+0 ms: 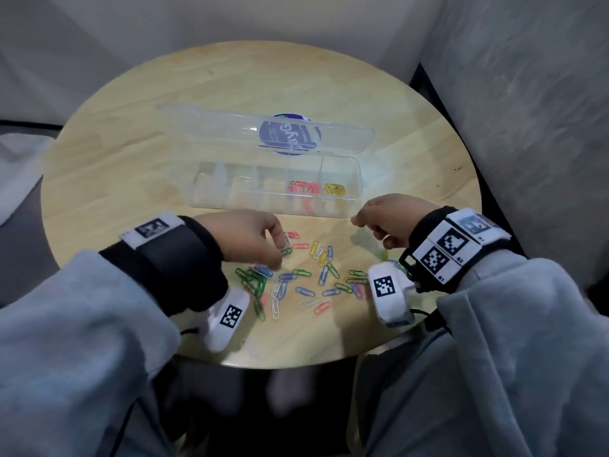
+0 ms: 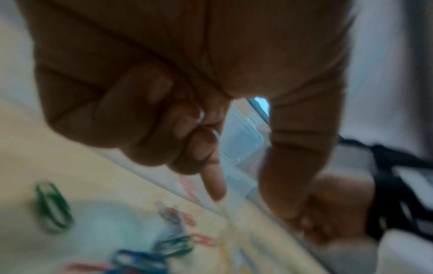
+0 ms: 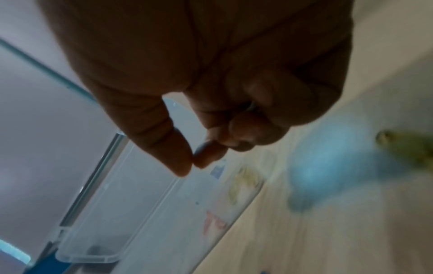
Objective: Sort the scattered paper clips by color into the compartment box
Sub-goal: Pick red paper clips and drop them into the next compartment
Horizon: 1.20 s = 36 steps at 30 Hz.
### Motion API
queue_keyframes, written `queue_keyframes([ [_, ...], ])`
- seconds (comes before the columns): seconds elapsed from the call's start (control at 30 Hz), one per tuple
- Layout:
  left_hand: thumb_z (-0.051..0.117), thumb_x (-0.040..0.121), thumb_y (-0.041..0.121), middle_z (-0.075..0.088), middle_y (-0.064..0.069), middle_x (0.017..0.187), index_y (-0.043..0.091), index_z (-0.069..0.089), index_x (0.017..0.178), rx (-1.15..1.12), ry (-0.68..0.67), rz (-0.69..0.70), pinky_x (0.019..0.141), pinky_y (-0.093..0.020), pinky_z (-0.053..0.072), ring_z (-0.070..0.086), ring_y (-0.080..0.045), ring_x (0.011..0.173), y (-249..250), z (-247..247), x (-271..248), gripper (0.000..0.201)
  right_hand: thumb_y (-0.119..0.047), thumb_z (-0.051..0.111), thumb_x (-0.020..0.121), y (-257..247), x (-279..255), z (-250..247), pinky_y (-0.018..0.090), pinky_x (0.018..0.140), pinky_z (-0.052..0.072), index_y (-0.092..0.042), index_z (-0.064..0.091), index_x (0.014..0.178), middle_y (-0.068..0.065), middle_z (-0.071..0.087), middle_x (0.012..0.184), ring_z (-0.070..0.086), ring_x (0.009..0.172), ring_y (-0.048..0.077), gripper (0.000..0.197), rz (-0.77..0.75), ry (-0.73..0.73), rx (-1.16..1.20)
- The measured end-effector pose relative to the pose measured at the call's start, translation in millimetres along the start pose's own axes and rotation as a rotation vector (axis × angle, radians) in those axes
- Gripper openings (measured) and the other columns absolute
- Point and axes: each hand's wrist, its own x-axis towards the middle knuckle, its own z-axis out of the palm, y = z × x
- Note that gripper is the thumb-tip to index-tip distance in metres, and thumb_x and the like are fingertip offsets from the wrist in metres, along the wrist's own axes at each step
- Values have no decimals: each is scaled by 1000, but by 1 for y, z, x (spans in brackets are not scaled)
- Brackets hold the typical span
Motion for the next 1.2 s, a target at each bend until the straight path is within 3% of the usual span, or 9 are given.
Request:
queue_keyframes([
  [0.13,76,63,30,56,9,57,22,60,88,357,21,-78,48,-17,37,50,-6,47,0,21,-14,31,-16,63,83,9,-13,-10,26,51,32,-14,52,67,2,44,59,38,51,19,19,-22,118,-235],
  [0.3,75,67,37,58,5,78,20,54,97,620,15,-39,53,-23,36,53,-15,68,4,37,-17,40,-1,63,80,29,-25,-24,24,49,32,-15,54,72,0,46,63,39,54,13,18,48,209,-297],
  [0.43,76,65,42,54,5,82,21,51,93,634,30,-17,61,-26,37,52,-20,78,2,40,-16,43,-1,65,78,41,-34,-27,24,47,30,-15,56,88,-1,45,64,38,54,13,19,116,217,-417],
  [0.6,71,72,37,51,6,80,22,50,92,602,92,4,60,-25,36,51,-20,80,1,44,-10,32,-12,69,78,44,-32,-17,21,54,35,-16,56,91,3,57,88,51,82,19,19,169,159,-581],
  [0.7,66,76,31,43,9,70,24,51,91,572,124,13,50,-24,27,49,-19,78,0,44,-4,22,-13,74,75,46,-27,-14,21,51,35,-16,55,89,-1,56,76,49,67,14,23,162,156,-536],
  [0.87,65,78,27,42,8,67,25,47,89,521,163,48,48,-23,23,47,-20,76,0,40,0,21,-18,76,74,47,-17,-3,20,47,34,-21,54,79,-6,50,62,43,53,9,23,103,179,-562],
  [0.97,63,81,26,39,10,66,28,52,95,509,144,85,48,-22,22,47,-19,76,0,40,0,18,-19,72,78,44,-13,0,20,53,37,-21,52,71,-6,51,61,47,56,12,21,79,155,-566],
  [1.07,62,83,25,39,12,66,28,55,96,514,109,107,48,-22,22,45,-18,77,2,41,2,15,-19,68,82,39,-10,0,24,68,42,-20,51,65,0,57,72,53,76,19,24,77,98,-588],
  [1.2,62,84,28,39,13,66,28,52,91,528,119,98,49,-22,24,46,-17,78,3,39,3,12,-22,66,84,32,-7,-3,26,74,41,-15,58,80,5,58,82,53,85,22,12,63,80,-658],
])
